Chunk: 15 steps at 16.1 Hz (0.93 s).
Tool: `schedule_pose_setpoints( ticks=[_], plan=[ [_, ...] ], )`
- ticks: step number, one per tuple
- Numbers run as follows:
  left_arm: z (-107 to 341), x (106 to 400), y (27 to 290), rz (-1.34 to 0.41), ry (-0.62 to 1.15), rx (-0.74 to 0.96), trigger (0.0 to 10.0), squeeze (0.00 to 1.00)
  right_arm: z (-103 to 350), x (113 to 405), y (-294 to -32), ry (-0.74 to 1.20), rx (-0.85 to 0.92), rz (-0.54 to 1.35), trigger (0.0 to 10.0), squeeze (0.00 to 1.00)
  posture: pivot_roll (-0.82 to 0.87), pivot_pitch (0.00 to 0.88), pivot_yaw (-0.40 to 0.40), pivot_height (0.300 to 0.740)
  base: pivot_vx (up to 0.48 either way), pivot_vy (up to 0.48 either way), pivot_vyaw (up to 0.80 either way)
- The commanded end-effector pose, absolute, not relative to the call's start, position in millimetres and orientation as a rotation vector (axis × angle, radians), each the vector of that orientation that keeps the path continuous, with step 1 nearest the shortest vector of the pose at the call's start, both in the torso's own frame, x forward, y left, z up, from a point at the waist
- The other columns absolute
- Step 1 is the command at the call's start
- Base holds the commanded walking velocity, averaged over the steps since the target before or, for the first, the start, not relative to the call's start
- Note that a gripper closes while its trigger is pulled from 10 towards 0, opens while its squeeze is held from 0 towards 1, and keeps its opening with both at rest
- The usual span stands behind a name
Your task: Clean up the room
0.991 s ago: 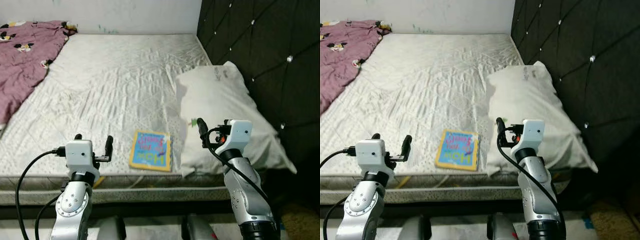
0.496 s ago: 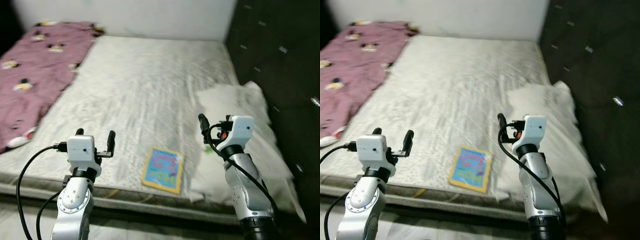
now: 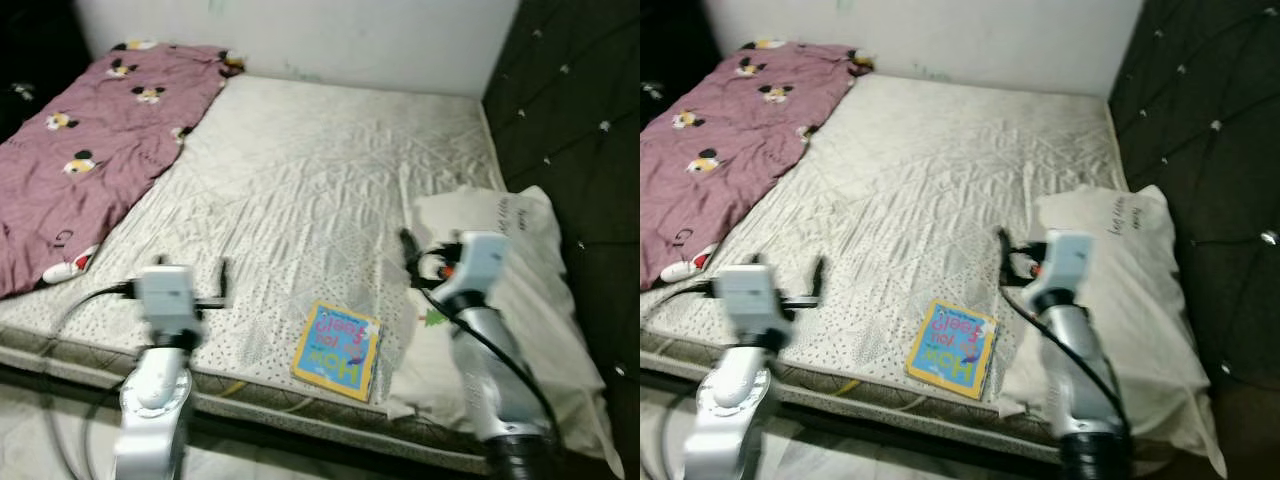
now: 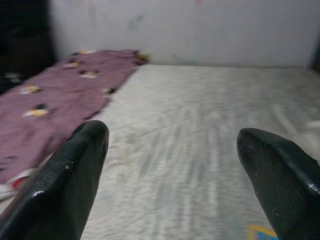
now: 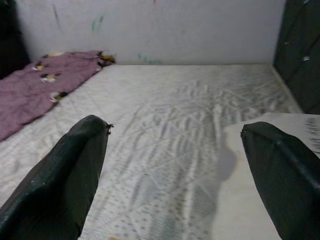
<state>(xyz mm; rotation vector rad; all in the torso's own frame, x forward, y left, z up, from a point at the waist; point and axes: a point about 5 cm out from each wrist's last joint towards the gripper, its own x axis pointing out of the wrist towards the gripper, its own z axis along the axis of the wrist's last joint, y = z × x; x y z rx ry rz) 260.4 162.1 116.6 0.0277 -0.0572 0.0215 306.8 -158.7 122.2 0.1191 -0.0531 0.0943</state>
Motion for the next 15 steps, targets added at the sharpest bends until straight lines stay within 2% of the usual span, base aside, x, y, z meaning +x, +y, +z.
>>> schedule_pose_setpoints(
  ticks=[1,5,14,15],
  plan=[
    [112.8,258.8,169.0,0.04,-0.033,0.024,10.0,0.0,122.8,307.5,-153.0,-0.055,0.127,0.104,10.0,0.0,-0.06,0.0,0.011,0.74,0.0,0.0,0.0],
    [111.0,257.7,165.6,0.031,-0.016,-0.005,10.0,0.0,120.0,306.6,-155.8,-0.041,0.121,0.079,10.0,0.0,-0.07,0.0,0.003,0.74,0.0,0.0,0.0],
    [110.2,255.5,165.8,0.024,-0.002,-0.026,10.0,0.0,116.1,304.0,-157.1,-0.017,0.115,0.079,10.0,0.0,-0.07,0.0,-0.001,0.74,0.0,0.334,0.0],
    [109.7,255.3,165.7,0.025,0.0,-0.028,10.0,0.0,115.9,304.0,-156.8,-0.015,0.112,0.083,10.0,0.0,-0.07,0.0,-0.002,0.74,0.0,0.412,-0.61]
  ],
)
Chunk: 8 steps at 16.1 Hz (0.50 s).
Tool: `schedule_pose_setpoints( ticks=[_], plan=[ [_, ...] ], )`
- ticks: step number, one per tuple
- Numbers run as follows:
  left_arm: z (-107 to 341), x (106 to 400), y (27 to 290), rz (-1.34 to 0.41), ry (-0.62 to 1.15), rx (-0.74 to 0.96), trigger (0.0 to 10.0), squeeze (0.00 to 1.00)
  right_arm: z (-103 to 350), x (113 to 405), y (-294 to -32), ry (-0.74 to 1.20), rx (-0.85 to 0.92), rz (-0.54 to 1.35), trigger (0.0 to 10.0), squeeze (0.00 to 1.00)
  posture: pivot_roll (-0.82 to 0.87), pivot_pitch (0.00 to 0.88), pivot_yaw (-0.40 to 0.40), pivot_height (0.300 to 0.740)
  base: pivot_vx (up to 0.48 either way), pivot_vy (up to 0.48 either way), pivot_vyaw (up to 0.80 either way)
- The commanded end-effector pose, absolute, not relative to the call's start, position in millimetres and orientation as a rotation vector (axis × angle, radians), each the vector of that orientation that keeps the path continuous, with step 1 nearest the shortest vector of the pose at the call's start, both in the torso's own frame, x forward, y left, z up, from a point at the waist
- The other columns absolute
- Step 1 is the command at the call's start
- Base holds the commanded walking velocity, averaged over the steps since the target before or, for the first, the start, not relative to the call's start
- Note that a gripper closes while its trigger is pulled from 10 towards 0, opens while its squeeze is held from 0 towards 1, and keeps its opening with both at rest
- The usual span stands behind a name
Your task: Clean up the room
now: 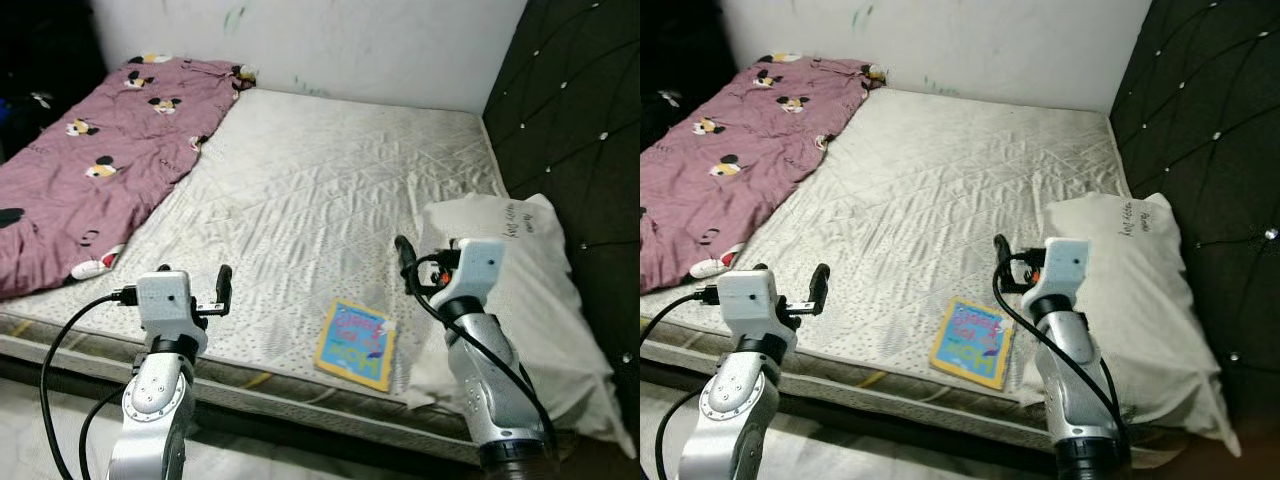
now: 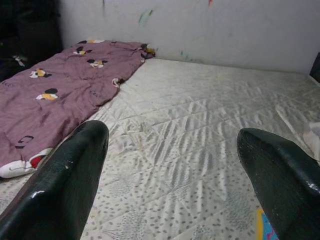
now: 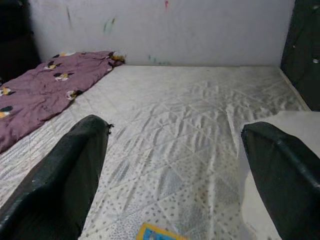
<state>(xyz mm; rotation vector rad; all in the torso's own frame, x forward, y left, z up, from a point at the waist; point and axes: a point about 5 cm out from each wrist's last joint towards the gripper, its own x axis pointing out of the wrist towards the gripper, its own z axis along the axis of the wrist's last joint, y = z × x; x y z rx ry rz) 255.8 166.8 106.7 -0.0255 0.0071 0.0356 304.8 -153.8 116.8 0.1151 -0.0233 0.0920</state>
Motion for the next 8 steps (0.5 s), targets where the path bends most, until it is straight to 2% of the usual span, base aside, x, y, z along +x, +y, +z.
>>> schedule_pose_setpoints(
  ticks=[1,3,8],
  plan=[
    [109.5,255.2,165.4,0.025,0.002,-0.029,10.0,0.0,115.8,304.1,-156.7,-0.014,0.111,0.084,10.0,0.0,-0.07,0.0,-0.003,0.74,0.0,0.412,-0.61],
    [109.3,255.0,165.2,0.026,0.005,-0.032,10.0,0.0,116.0,304.1,-156.3,-0.014,0.11,0.087,10.0,0.0,-0.07,0.0,-0.004,0.74,0.0,0.442,-0.71],
    [106.4,253.3,162.2,0.025,0.022,-0.045,10.0,0.0,115.2,303.4,-157.4,-0.009,0.1,0.089,10.0,0.0,-0.07,0.0,-0.009,0.74,0.0,0.48,0.0]
  ],
)
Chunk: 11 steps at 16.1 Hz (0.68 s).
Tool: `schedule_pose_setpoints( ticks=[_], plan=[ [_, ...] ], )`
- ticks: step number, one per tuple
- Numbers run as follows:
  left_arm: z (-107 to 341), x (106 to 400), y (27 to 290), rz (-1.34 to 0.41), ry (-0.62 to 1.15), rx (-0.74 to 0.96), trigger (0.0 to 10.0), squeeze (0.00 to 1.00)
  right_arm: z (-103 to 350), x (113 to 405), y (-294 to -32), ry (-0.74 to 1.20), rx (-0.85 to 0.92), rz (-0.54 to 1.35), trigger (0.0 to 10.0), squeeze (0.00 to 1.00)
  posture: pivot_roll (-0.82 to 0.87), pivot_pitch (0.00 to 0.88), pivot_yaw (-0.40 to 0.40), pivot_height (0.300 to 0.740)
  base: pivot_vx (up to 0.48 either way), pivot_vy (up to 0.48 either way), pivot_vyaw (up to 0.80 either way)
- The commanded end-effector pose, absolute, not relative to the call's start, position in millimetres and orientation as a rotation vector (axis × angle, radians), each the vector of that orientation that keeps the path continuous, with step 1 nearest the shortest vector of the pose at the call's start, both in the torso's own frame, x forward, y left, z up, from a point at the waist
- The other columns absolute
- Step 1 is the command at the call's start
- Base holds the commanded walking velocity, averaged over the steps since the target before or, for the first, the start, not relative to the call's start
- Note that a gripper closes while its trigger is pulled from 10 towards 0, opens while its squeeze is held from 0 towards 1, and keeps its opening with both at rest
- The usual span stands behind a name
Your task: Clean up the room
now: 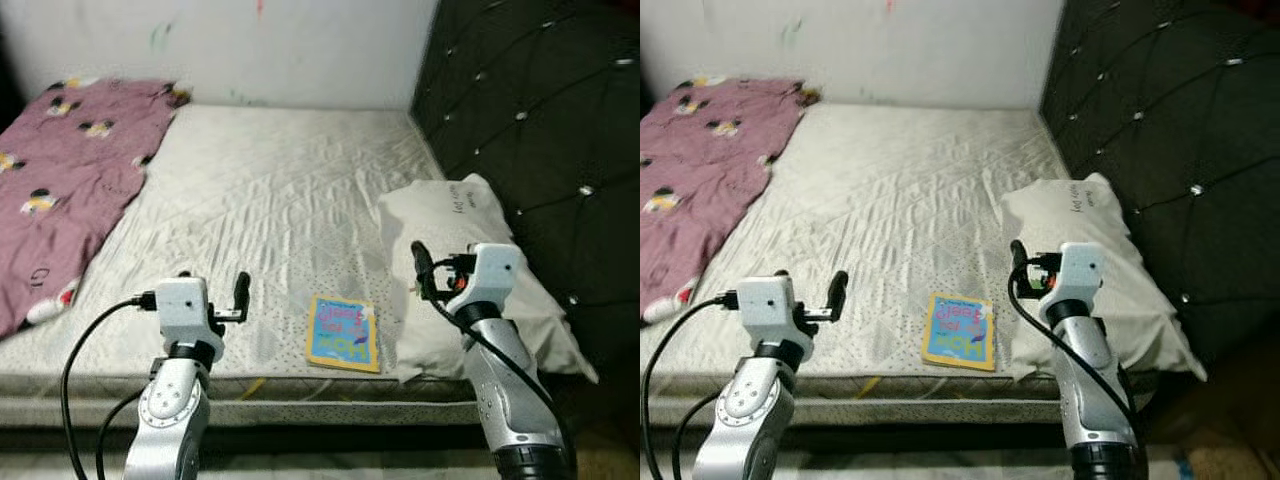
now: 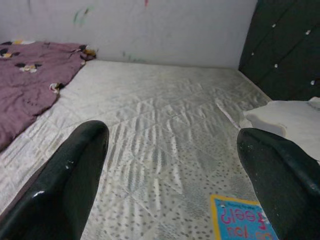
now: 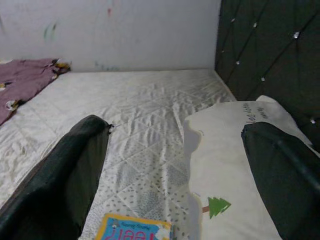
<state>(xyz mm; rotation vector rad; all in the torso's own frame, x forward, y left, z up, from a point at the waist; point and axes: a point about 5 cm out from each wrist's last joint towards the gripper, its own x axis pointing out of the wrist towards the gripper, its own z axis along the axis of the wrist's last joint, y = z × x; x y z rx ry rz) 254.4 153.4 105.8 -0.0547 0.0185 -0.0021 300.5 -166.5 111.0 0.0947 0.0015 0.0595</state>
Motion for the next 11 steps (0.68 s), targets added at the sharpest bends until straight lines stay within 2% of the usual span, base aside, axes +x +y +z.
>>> schedule_pose_setpoints(
  ticks=[1,9,11],
  plan=[
    [106.7,253.5,162.2,0.025,0.02,-0.045,10.0,0.0,115.0,303.4,-157.5,-0.008,0.098,0.089,10.0,0.0,-0.07,0.0,-0.009,0.74,0.0,0.48,0.0],
    [106.8,253.1,161.9,0.026,0.026,-0.051,10.0,0.0,114.0,301.5,-155.9,-0.001,0.094,0.098,10.0,0.0,-0.08,0.0,-0.011,0.74,0.0,0.48,0.0],
    [108.8,252.4,159.5,0.003,0.007,-0.048,10.0,0.0,113.7,301.0,-155.9,0.001,0.091,0.101,10.0,0.0,-0.08,0.0,-0.012,0.74,0.0,0.0,0.0]
  ],
)
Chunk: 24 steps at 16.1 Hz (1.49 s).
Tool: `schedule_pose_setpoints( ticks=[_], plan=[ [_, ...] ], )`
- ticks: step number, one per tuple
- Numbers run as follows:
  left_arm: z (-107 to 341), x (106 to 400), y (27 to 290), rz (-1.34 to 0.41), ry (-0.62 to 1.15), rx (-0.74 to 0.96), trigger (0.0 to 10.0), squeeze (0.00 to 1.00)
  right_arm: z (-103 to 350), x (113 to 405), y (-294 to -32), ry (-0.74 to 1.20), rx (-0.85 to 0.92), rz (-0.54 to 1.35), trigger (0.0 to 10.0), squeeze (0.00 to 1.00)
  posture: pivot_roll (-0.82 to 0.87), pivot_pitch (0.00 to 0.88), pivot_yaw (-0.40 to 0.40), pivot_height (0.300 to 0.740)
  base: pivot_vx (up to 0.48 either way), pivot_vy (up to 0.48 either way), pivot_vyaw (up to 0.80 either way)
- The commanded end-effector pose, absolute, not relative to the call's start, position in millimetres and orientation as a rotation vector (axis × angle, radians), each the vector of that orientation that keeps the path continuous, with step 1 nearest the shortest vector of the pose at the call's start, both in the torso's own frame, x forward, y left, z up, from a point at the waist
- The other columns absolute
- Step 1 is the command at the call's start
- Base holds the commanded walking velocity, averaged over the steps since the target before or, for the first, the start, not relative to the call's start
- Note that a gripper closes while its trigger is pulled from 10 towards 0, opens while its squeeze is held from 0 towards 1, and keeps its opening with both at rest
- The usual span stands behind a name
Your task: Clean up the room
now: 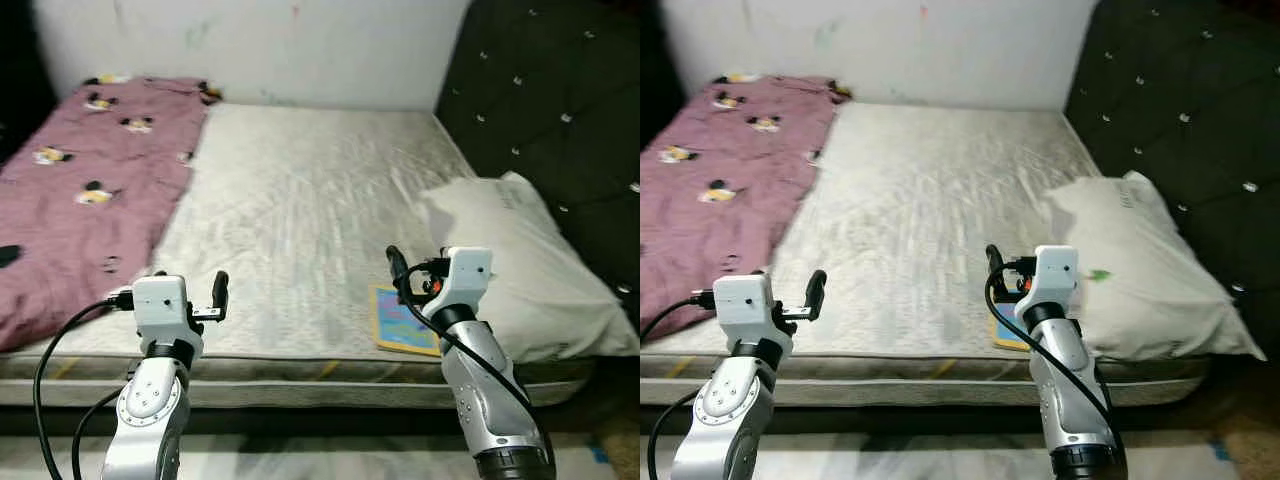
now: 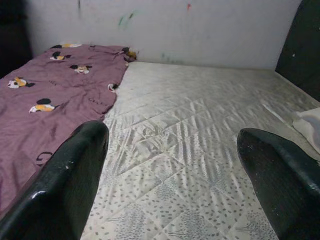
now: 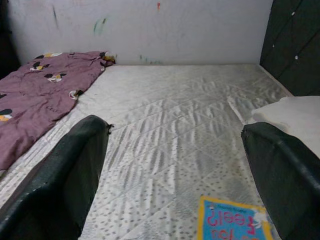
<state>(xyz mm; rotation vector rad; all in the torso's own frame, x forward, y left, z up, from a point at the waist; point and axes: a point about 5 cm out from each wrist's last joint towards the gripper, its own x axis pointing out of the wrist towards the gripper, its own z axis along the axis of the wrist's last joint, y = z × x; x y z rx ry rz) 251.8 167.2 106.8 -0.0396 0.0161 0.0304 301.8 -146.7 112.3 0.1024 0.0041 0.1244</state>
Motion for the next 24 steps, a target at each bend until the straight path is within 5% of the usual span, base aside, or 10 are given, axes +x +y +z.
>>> schedule_pose_setpoints(
  ticks=[1,14,24],
  plan=[
    [109.6,251.4,157.4,-0.028,0.002,-0.065,10.0,0.0,113.5,300.5,-156.0,0.002,0.088,0.104,10.0,0.0,-0.08,0.0,-0.013,0.74,0.0,0.0,0.0],
    [111.4,248.5,154.7,-0.063,-0.012,-0.1,10.0,0.0,113.9,300.7,-155.0,0.001,0.062,0.128,10.0,0.0,-0.08,0.0,-0.023,0.74,0.262,0.0,0.0],
    [110.1,249.7,154.8,-0.034,-0.003,-0.105,10.0,0.0,113.3,300.1,-155.7,0.002,0.063,0.124,10.0,0.0,-0.08,0.0,-0.019,0.74,0.0,0.0,0.0]
  ],
)
